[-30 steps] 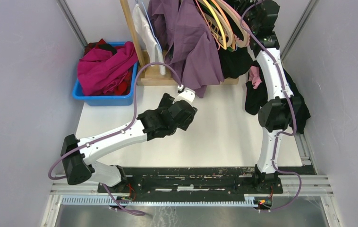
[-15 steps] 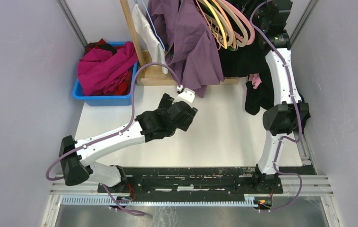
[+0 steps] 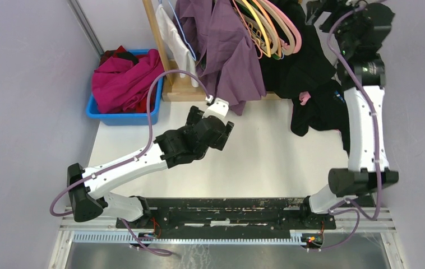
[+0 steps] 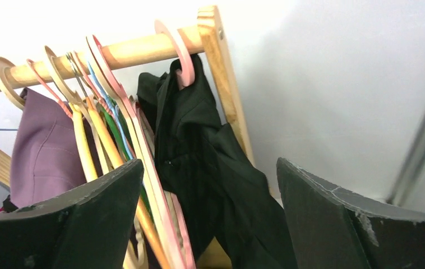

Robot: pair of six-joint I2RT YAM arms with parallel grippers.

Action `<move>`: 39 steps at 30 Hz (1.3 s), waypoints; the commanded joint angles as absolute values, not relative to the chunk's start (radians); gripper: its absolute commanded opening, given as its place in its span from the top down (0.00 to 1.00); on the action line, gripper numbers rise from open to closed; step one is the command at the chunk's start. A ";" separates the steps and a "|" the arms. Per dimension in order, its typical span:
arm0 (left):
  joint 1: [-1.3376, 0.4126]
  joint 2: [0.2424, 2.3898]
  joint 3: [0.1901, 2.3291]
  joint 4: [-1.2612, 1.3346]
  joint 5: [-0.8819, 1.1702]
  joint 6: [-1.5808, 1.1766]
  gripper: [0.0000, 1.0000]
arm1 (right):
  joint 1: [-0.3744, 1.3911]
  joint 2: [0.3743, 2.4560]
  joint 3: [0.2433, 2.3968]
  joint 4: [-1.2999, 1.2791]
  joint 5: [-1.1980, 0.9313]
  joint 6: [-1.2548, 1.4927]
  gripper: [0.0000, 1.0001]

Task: Place the skirt on the hanger
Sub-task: Place the hanger at the clothesline, then reset both arms

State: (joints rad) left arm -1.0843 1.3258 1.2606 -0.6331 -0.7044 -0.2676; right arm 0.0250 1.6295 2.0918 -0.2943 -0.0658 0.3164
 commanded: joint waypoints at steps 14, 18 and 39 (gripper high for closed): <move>-1.079 1.171 1.287 -0.502 -0.684 -0.234 0.01 | 0.005 0.951 1.416 -0.621 -0.100 0.382 0.00; -1.078 1.108 1.229 -0.472 -0.675 -0.243 0.01 | 0.004 0.822 1.245 -0.639 -0.139 0.341 0.00; -1.077 0.984 1.129 -0.462 -0.641 -0.290 0.01 | 0.004 0.633 1.065 -0.623 -0.328 0.434 0.00</move>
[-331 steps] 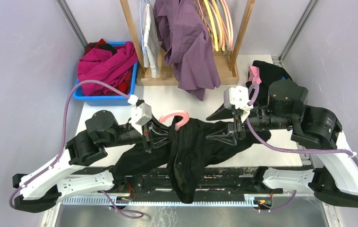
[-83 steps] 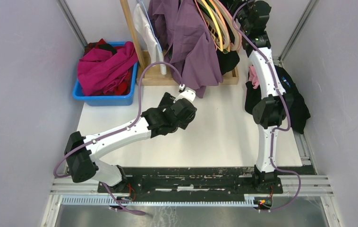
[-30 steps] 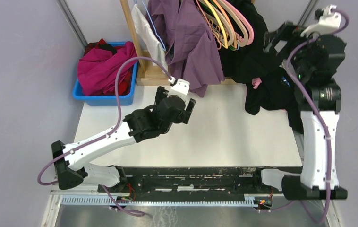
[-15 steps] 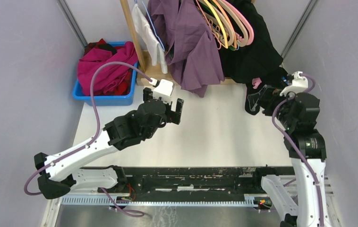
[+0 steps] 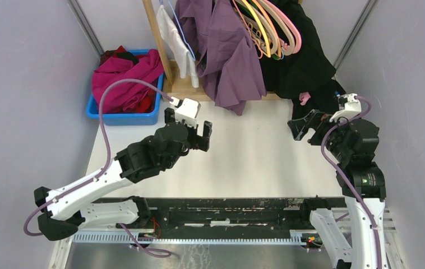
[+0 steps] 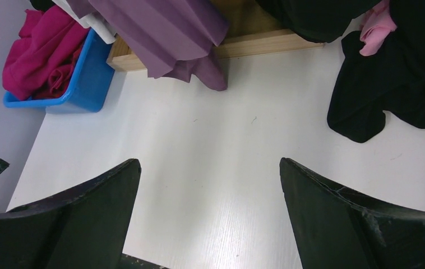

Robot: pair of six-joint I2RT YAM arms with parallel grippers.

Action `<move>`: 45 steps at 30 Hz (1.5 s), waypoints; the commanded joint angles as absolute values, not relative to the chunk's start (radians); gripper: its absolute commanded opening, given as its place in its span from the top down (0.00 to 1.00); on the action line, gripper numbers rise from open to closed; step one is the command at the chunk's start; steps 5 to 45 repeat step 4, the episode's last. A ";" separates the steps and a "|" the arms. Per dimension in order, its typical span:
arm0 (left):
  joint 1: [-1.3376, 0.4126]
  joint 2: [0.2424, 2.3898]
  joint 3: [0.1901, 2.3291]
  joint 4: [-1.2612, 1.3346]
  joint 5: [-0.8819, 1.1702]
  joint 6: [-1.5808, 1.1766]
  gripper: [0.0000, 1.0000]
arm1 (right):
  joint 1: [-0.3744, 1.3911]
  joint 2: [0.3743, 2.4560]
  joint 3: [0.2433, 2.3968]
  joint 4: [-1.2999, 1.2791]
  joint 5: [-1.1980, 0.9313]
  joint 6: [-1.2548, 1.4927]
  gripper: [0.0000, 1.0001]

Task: Place the skirt on the hanger
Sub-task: Reset both arms

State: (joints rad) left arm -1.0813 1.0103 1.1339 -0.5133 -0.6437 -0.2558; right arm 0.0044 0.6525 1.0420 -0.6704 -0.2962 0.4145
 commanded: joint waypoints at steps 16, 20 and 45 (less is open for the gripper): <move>-1.077 0.988 1.135 -0.457 -0.643 -0.283 0.01 | 0.005 0.673 1.094 -0.679 -0.321 0.419 0.00; -1.077 0.988 1.135 -0.457 -0.643 -0.283 0.01 | 0.005 0.673 1.094 -0.679 -0.321 0.419 0.00; -1.077 0.988 1.135 -0.457 -0.643 -0.283 0.01 | 0.005 0.673 1.094 -0.679 -0.321 0.419 0.00</move>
